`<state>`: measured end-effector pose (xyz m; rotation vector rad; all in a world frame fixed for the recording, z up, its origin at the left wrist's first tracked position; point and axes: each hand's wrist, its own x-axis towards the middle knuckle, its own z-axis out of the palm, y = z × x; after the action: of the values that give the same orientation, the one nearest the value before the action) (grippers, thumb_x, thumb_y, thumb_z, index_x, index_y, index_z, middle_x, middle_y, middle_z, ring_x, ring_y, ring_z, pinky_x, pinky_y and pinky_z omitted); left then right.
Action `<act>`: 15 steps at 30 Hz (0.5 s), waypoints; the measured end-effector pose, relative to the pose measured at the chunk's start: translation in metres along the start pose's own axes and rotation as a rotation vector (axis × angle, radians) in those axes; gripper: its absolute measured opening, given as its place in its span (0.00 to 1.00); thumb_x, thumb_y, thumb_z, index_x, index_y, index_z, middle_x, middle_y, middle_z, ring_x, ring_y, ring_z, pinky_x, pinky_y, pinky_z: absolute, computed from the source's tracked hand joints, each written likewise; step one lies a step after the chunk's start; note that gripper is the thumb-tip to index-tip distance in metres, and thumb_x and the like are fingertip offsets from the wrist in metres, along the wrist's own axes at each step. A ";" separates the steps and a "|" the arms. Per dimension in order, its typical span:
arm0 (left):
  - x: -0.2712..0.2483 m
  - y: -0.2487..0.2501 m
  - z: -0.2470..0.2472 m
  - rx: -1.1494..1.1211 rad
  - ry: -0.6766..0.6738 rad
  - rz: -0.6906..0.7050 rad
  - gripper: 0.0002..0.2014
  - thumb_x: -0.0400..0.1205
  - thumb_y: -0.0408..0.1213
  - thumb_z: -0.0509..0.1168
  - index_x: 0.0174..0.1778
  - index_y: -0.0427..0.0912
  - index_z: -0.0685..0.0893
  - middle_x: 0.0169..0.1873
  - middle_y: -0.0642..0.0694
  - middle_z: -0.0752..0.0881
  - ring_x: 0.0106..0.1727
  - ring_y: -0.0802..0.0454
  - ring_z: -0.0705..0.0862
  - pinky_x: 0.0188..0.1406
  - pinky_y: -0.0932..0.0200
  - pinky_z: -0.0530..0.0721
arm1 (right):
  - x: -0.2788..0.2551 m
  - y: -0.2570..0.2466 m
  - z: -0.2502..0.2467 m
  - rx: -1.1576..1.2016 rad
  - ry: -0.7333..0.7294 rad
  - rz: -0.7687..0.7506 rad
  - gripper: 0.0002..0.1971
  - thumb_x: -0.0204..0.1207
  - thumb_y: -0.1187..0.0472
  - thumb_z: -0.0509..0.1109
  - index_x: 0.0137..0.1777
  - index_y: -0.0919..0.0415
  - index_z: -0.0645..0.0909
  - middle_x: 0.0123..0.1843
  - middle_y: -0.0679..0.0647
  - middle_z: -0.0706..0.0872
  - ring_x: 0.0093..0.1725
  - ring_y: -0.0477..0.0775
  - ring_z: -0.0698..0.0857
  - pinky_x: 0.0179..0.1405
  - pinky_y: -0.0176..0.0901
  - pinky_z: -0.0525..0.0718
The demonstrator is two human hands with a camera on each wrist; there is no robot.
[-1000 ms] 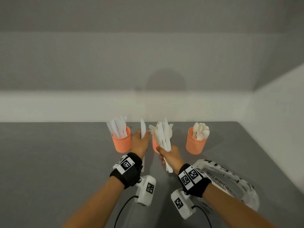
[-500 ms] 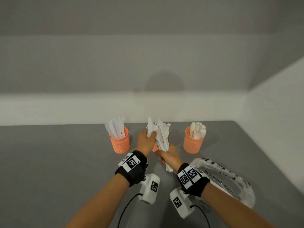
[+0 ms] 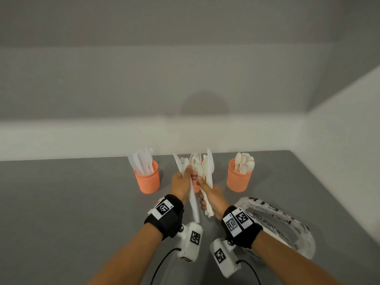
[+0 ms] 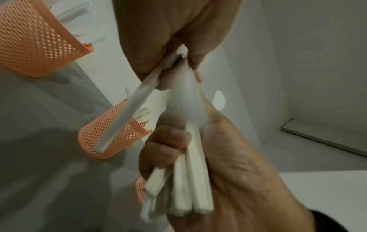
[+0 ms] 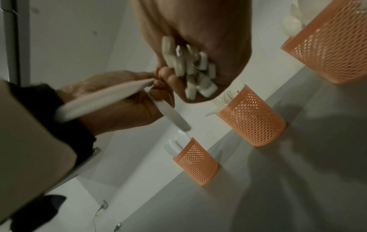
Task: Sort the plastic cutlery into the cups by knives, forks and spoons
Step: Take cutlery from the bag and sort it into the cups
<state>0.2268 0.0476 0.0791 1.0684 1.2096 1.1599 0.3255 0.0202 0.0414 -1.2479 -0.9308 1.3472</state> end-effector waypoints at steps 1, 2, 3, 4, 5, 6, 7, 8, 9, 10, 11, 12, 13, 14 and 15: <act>0.001 0.000 0.000 -0.004 0.032 0.002 0.20 0.87 0.40 0.53 0.30 0.39 0.77 0.19 0.48 0.80 0.20 0.58 0.77 0.22 0.68 0.75 | 0.001 0.000 -0.001 -0.010 0.015 -0.003 0.14 0.81 0.49 0.63 0.38 0.57 0.76 0.20 0.48 0.72 0.14 0.44 0.69 0.14 0.33 0.68; 0.003 -0.001 0.000 -0.023 0.057 0.007 0.21 0.88 0.41 0.50 0.30 0.39 0.76 0.16 0.49 0.78 0.18 0.58 0.75 0.20 0.67 0.75 | 0.003 0.001 -0.002 -0.037 0.031 -0.018 0.12 0.81 0.52 0.63 0.38 0.56 0.76 0.20 0.49 0.71 0.14 0.44 0.68 0.14 0.33 0.67; 0.003 0.000 0.000 -0.050 0.075 0.011 0.22 0.88 0.42 0.49 0.30 0.39 0.74 0.14 0.48 0.75 0.15 0.58 0.73 0.17 0.67 0.73 | 0.006 0.002 -0.003 -0.086 0.046 -0.045 0.09 0.81 0.56 0.64 0.39 0.55 0.76 0.20 0.48 0.72 0.13 0.43 0.68 0.15 0.34 0.67; 0.003 0.002 0.000 -0.067 0.085 0.020 0.21 0.88 0.42 0.50 0.30 0.39 0.73 0.13 0.48 0.71 0.13 0.58 0.70 0.15 0.67 0.72 | 0.008 0.003 -0.005 -0.153 0.061 -0.080 0.07 0.81 0.59 0.64 0.40 0.53 0.76 0.19 0.47 0.73 0.13 0.43 0.68 0.15 0.35 0.68; 0.002 0.005 0.000 -0.055 0.089 0.034 0.19 0.87 0.42 0.52 0.31 0.40 0.72 0.14 0.50 0.69 0.13 0.58 0.69 0.14 0.67 0.70 | 0.011 0.006 -0.007 -0.226 0.077 -0.116 0.07 0.80 0.61 0.64 0.41 0.50 0.76 0.19 0.46 0.74 0.14 0.43 0.69 0.16 0.37 0.69; 0.002 0.007 0.000 -0.007 0.080 0.062 0.16 0.86 0.41 0.56 0.32 0.41 0.74 0.15 0.51 0.69 0.14 0.58 0.69 0.14 0.67 0.69 | 0.013 0.008 -0.008 -0.291 0.094 -0.147 0.08 0.79 0.63 0.65 0.43 0.47 0.76 0.21 0.46 0.76 0.15 0.43 0.71 0.18 0.38 0.70; 0.000 0.008 0.001 0.049 0.057 0.096 0.12 0.84 0.39 0.60 0.35 0.40 0.76 0.18 0.51 0.70 0.16 0.59 0.70 0.15 0.69 0.68 | 0.016 0.012 -0.009 -0.338 0.112 -0.170 0.08 0.78 0.62 0.65 0.45 0.45 0.76 0.25 0.46 0.79 0.19 0.44 0.75 0.21 0.39 0.74; -0.001 0.010 0.003 0.084 0.027 0.122 0.08 0.81 0.37 0.65 0.38 0.39 0.77 0.20 0.50 0.73 0.16 0.61 0.71 0.16 0.71 0.68 | 0.017 0.015 -0.008 -0.370 0.125 -0.191 0.08 0.78 0.61 0.66 0.49 0.45 0.77 0.31 0.47 0.82 0.26 0.45 0.81 0.27 0.41 0.78; -0.002 0.010 0.006 0.100 0.003 0.130 0.07 0.79 0.36 0.68 0.41 0.37 0.79 0.23 0.49 0.75 0.15 0.62 0.73 0.15 0.73 0.69 | 0.019 0.017 -0.008 -0.388 0.137 -0.214 0.08 0.77 0.59 0.67 0.53 0.47 0.78 0.37 0.47 0.85 0.35 0.47 0.85 0.35 0.43 0.81; -0.002 0.008 0.009 0.104 -0.003 0.122 0.09 0.76 0.35 0.71 0.44 0.35 0.80 0.26 0.48 0.77 0.15 0.63 0.75 0.15 0.73 0.70 | 0.020 0.019 -0.007 -0.398 0.145 -0.228 0.10 0.76 0.57 0.68 0.57 0.50 0.79 0.42 0.47 0.87 0.42 0.48 0.86 0.42 0.43 0.82; -0.002 0.007 0.012 0.102 0.006 0.107 0.11 0.75 0.35 0.73 0.46 0.34 0.80 0.28 0.46 0.80 0.17 0.65 0.78 0.15 0.73 0.72 | 0.021 0.020 -0.006 -0.397 0.151 -0.241 0.11 0.76 0.57 0.68 0.58 0.53 0.79 0.44 0.47 0.87 0.45 0.48 0.86 0.43 0.40 0.81; -0.002 0.006 0.014 0.109 0.026 0.100 0.12 0.74 0.35 0.74 0.47 0.34 0.81 0.31 0.44 0.82 0.21 0.64 0.81 0.17 0.71 0.75 | 0.021 0.021 -0.005 -0.396 0.154 -0.250 0.12 0.76 0.58 0.68 0.59 0.55 0.79 0.44 0.48 0.87 0.45 0.47 0.86 0.41 0.37 0.80; -0.001 0.004 0.016 0.129 0.048 0.107 0.12 0.74 0.35 0.74 0.46 0.33 0.81 0.33 0.43 0.84 0.26 0.59 0.83 0.21 0.69 0.77 | 0.021 0.019 -0.004 -0.407 0.151 -0.253 0.12 0.77 0.58 0.68 0.59 0.55 0.79 0.45 0.48 0.87 0.45 0.46 0.86 0.40 0.35 0.79; 0.000 0.004 0.018 0.156 0.066 0.128 0.09 0.75 0.34 0.72 0.45 0.34 0.81 0.33 0.43 0.84 0.30 0.56 0.83 0.26 0.67 0.79 | 0.020 0.019 -0.004 -0.420 0.145 -0.255 0.12 0.77 0.58 0.68 0.60 0.54 0.79 0.46 0.49 0.88 0.46 0.47 0.86 0.41 0.35 0.80; 0.000 0.004 0.019 0.181 0.077 0.157 0.06 0.76 0.33 0.70 0.43 0.35 0.80 0.33 0.45 0.84 0.32 0.55 0.83 0.30 0.65 0.80 | 0.020 0.019 -0.004 -0.446 0.144 -0.245 0.13 0.77 0.57 0.68 0.61 0.53 0.80 0.48 0.50 0.89 0.48 0.49 0.86 0.44 0.38 0.82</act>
<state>0.2456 0.0481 0.0848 1.2831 1.3298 1.2384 0.3277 0.0363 0.0183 -1.4838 -1.2789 0.8710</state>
